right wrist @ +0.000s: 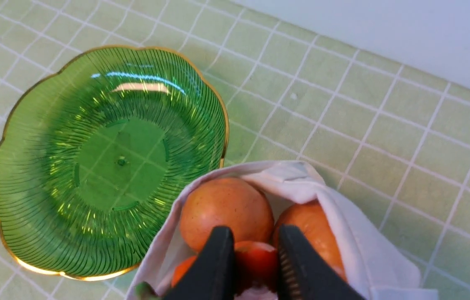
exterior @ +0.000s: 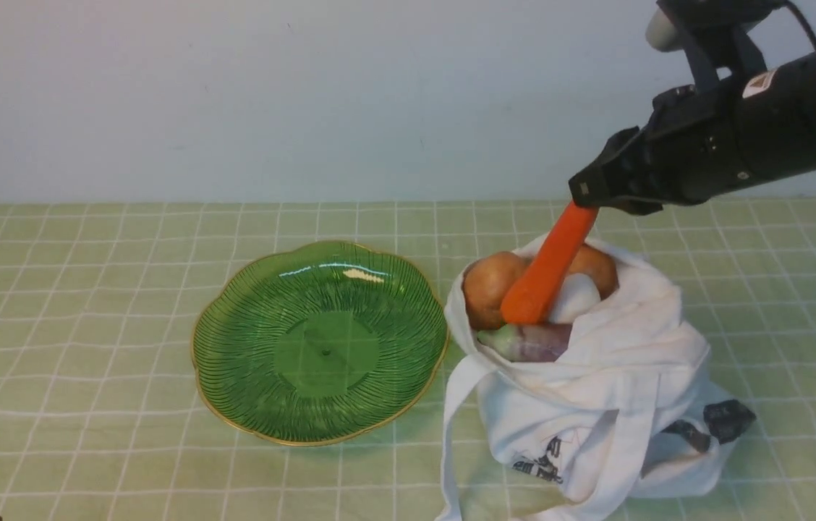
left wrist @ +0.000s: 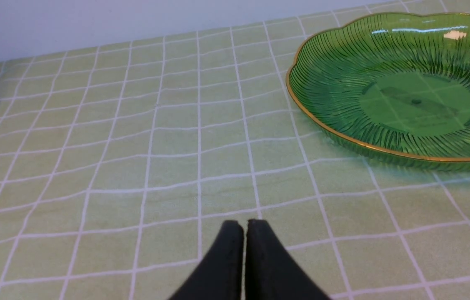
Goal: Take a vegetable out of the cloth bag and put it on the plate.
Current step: Use the right arm to grab a carrot from the bag, then use the right arm to put the carrot into the empty plate on the left
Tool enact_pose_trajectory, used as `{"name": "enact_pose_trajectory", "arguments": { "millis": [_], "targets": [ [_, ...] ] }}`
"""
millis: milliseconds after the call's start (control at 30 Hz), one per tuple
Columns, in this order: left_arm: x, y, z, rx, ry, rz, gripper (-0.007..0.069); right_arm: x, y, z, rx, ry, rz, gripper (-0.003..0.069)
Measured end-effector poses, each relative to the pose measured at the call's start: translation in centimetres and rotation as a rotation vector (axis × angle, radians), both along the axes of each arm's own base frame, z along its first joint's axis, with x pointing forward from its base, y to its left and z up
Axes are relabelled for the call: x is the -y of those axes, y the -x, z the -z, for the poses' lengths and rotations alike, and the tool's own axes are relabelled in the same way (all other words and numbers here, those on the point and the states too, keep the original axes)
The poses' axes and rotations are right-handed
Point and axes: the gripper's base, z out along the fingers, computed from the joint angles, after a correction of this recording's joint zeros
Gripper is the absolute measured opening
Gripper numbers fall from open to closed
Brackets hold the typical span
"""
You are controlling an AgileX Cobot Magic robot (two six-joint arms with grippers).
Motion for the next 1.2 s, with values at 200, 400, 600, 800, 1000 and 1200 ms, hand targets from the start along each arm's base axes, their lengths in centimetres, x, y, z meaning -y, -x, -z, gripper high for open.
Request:
{"name": "enact_pose_trajectory", "arguments": {
  "millis": [200,400,600,800,1000,1200],
  "targets": [
    [0.0,0.0,0.0,0.000,0.000,0.000,-0.0005,0.6,1.5,-2.3,0.073,-0.010,0.007,0.0112],
    [0.0,0.0,0.0,0.000,0.000,0.000,-0.0005,1.3,3.4,-5.3,0.178,-0.064,0.032,0.0112],
    [0.0,0.0,0.0,0.000,0.000,0.000,-0.0005,1.1,4.2,-6.9,0.211,-0.200,0.051,0.0112],
    [0.0,0.0,0.0,0.000,0.000,0.000,-0.0005,-0.3,3.5,-6.5,0.190,-0.307,-0.035,0.0112],
    [0.0,0.0,0.0,0.000,0.000,0.000,-0.0005,-3.8,1.7,-3.7,0.132,-0.358,-0.144,0.0112],
    [0.0,0.0,0.0,0.000,0.000,0.000,-0.0005,-8.8,-0.4,-0.5,0.090,-0.320,-0.256,0.0112]
  ]
}}
